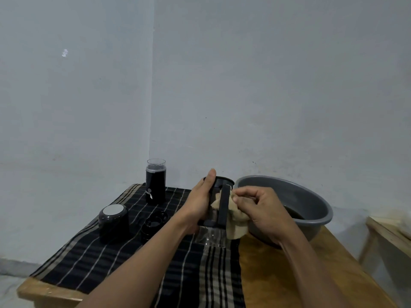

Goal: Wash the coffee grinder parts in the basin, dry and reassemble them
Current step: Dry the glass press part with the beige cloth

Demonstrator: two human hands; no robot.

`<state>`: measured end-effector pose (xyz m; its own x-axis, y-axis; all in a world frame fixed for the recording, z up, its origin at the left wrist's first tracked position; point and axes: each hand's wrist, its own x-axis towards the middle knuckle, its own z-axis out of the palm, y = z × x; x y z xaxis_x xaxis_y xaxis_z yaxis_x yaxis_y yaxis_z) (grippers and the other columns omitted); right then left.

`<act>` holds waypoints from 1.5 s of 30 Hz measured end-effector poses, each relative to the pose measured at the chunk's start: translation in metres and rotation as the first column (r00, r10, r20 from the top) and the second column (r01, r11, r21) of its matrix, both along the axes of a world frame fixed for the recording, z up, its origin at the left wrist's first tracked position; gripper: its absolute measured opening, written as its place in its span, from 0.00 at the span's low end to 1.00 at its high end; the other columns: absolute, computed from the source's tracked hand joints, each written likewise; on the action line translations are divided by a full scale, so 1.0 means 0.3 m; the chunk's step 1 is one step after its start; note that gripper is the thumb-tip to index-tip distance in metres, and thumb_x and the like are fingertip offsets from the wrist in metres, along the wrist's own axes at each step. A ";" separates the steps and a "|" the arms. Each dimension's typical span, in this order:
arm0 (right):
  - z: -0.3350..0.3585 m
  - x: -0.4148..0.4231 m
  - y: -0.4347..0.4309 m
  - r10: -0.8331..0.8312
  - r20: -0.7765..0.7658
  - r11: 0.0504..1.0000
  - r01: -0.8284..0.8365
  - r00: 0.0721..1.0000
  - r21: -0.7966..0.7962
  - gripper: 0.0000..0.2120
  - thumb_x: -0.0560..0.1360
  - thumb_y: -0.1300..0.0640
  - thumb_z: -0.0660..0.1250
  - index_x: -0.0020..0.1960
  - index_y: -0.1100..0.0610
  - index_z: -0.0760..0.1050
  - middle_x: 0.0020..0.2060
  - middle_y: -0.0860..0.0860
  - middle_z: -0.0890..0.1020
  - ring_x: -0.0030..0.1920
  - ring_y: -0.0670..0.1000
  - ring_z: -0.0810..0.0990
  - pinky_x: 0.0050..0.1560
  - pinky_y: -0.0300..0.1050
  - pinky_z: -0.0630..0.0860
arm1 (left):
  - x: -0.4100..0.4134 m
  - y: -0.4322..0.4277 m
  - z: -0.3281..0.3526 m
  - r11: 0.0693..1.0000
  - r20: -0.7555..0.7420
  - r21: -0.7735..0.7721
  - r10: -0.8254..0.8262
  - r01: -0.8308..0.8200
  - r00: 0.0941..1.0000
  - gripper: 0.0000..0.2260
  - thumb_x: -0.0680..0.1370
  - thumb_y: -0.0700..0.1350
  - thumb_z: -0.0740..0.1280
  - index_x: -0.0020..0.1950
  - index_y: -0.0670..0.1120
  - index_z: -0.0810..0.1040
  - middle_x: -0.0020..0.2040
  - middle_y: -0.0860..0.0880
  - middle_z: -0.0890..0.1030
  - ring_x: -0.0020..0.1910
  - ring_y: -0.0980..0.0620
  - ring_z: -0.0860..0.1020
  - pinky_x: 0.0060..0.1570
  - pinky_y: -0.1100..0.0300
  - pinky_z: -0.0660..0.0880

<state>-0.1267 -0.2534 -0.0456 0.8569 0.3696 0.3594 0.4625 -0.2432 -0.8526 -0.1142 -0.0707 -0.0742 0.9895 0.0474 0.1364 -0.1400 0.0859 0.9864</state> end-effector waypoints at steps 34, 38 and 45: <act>-0.002 -0.072 0.032 -0.316 -0.044 0.766 0.282 0.948 0.577 0.06 0.78 0.60 0.69 0.54 0.55 0.81 0.47 0.50 0.85 0.47 0.45 0.83 0.42 0.36 0.80 | 0.001 -0.001 0.058 0.954 0.027 -0.197 0.235 -0.225 0.972 0.34 0.75 0.72 0.63 0.76 0.59 0.61 0.65 0.42 0.77 0.54 0.40 0.83 0.57 0.40 0.80; -0.042 -0.058 0.107 -0.443 0.696 0.863 0.478 0.565 0.162 0.10 0.75 0.62 0.73 0.55 0.58 0.78 0.52 0.50 0.79 0.48 0.40 0.77 0.54 0.28 0.76 | -0.012 -0.059 0.017 0.912 0.058 -0.399 0.133 -0.099 0.989 0.31 0.73 0.65 0.73 0.66 0.43 0.77 0.55 0.38 0.82 0.45 0.37 0.83 0.43 0.47 0.80; -0.041 -0.076 0.158 -0.160 0.489 0.987 0.127 0.858 0.102 0.15 0.78 0.66 0.68 0.62 0.54 0.82 0.60 0.45 0.82 0.62 0.41 0.79 0.64 0.44 0.78 | -0.032 -0.034 0.045 0.934 0.281 -0.273 0.306 -0.230 0.909 0.20 0.77 0.58 0.69 0.43 0.41 0.81 0.35 0.47 0.81 0.35 0.50 0.80 0.35 0.58 0.77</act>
